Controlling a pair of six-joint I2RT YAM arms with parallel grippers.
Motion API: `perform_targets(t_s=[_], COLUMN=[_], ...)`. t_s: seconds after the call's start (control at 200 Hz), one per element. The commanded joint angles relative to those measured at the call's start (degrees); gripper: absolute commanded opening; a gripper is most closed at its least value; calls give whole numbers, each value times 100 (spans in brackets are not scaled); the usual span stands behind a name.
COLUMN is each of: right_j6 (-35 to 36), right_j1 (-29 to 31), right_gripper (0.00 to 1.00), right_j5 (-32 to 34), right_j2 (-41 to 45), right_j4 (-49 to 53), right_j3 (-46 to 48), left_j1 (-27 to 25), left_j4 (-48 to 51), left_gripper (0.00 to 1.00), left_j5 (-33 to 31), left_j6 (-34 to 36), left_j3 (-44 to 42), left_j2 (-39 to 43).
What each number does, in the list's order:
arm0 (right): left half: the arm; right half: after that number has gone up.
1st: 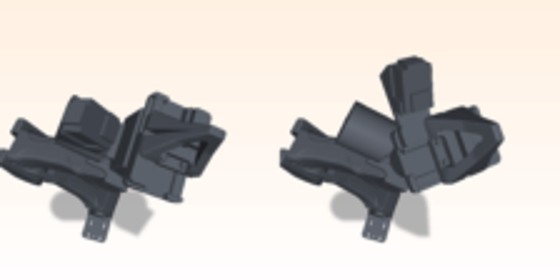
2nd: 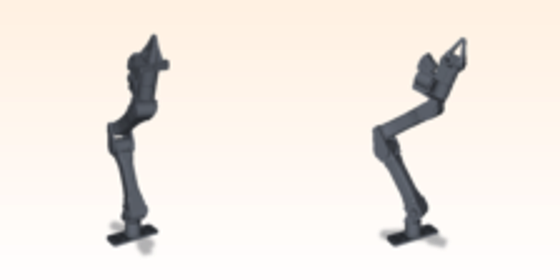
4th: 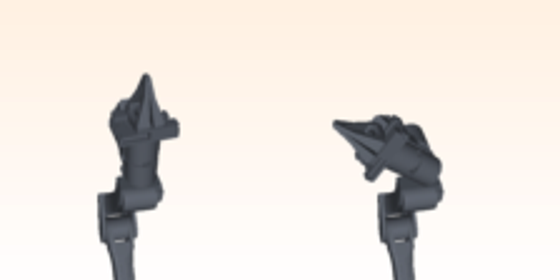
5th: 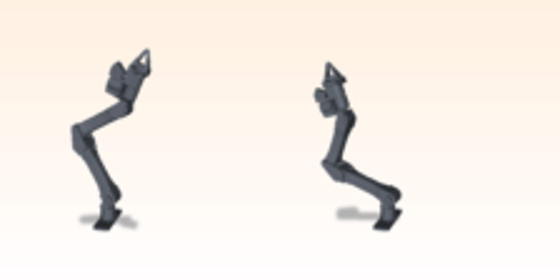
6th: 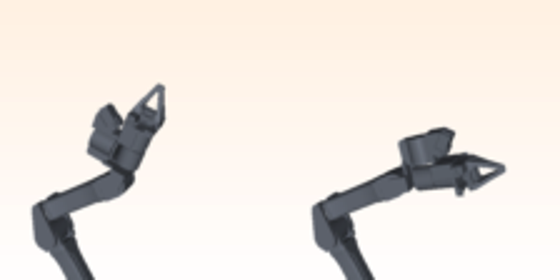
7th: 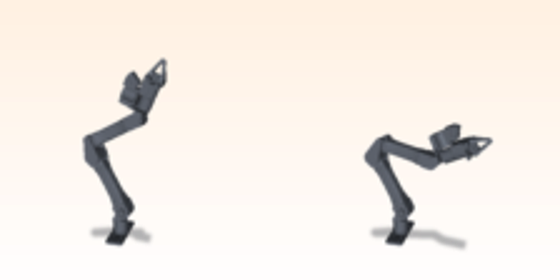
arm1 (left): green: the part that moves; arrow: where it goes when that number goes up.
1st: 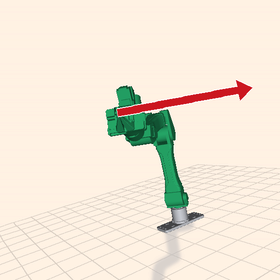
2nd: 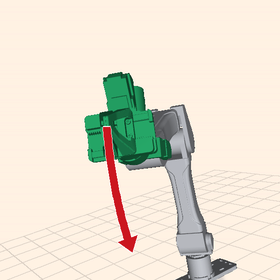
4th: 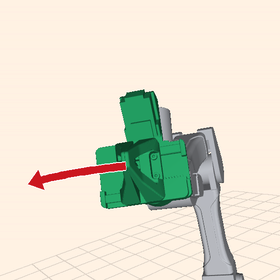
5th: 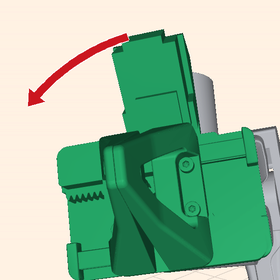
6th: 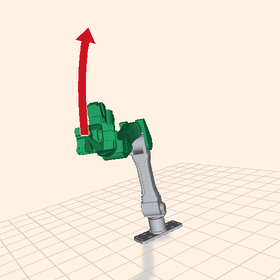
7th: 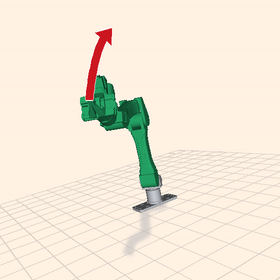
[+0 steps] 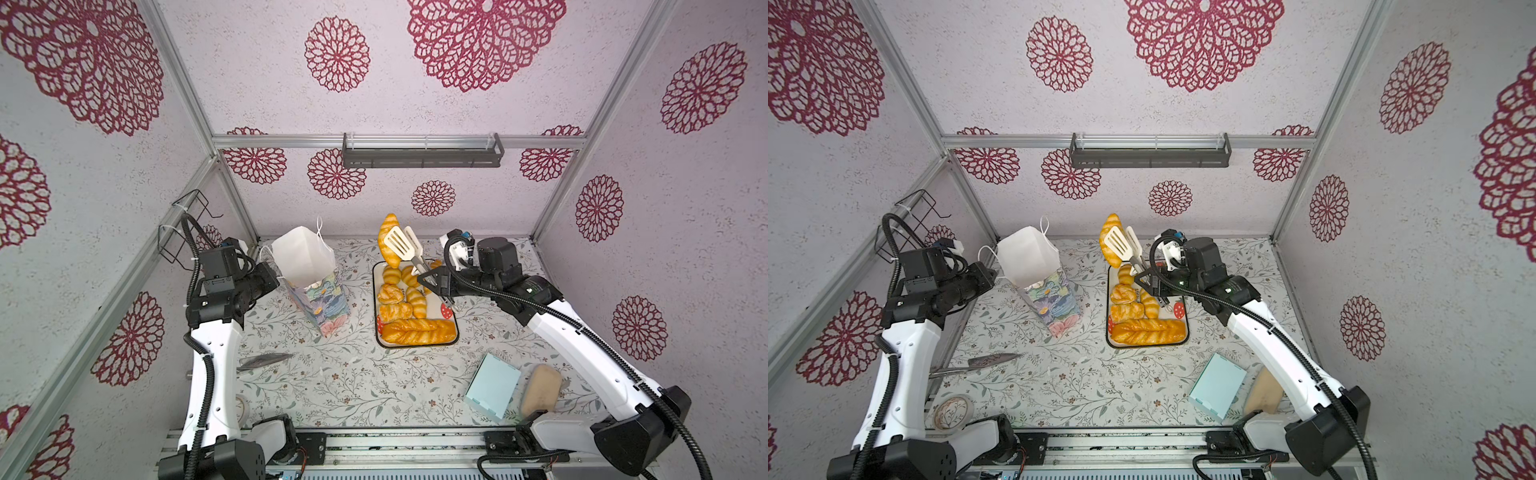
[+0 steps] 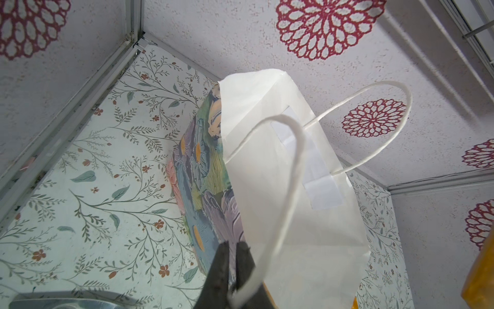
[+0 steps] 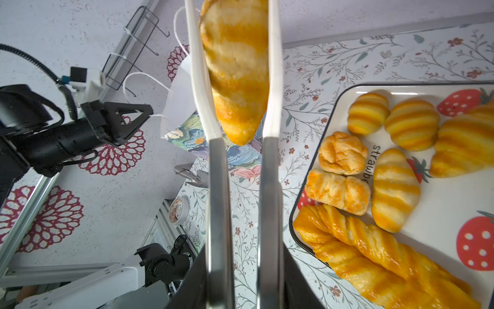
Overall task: Place the fake bread into the paper bag
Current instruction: 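Lift the croissant in the tongs and carry it toward the paper bag, then lower the croissant into the bag opening and release it from the tongs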
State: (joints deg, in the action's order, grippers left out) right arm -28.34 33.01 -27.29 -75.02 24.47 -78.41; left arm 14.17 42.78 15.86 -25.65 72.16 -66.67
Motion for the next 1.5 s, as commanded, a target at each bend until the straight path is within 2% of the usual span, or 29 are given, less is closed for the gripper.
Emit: perform_targets(t_s=[0.0,0.215,0.665,0.886,1.156,1.496], right_j6=[250,468,820,934,1031,1217], right_j1=[256,805,1570,1699,1716,1717], right_gripper=[35,35,35,35,35,35], right_j5=[-74,81,145,530,720,1053], right_j2=[-106,-711,-1969,-2719,-3368,-3601], right_j4=[-511,-340,120,754,1245,1615], right_j3=[-493,-1412,-3003,-4023,-4803,-4920], left_j1=[44,51,66,63,64,59], left_j4=[120,155,229,249,207,175], left_gripper=[11,11,10,10,11,11], left_j5=[-108,-163,-257,-265,-215,-157], left_j6=[51,42,105,149,148,134], left_j3=[223,268,255,205,132,88], left_j2=[-24,-85,-91,-86,-56,-90])
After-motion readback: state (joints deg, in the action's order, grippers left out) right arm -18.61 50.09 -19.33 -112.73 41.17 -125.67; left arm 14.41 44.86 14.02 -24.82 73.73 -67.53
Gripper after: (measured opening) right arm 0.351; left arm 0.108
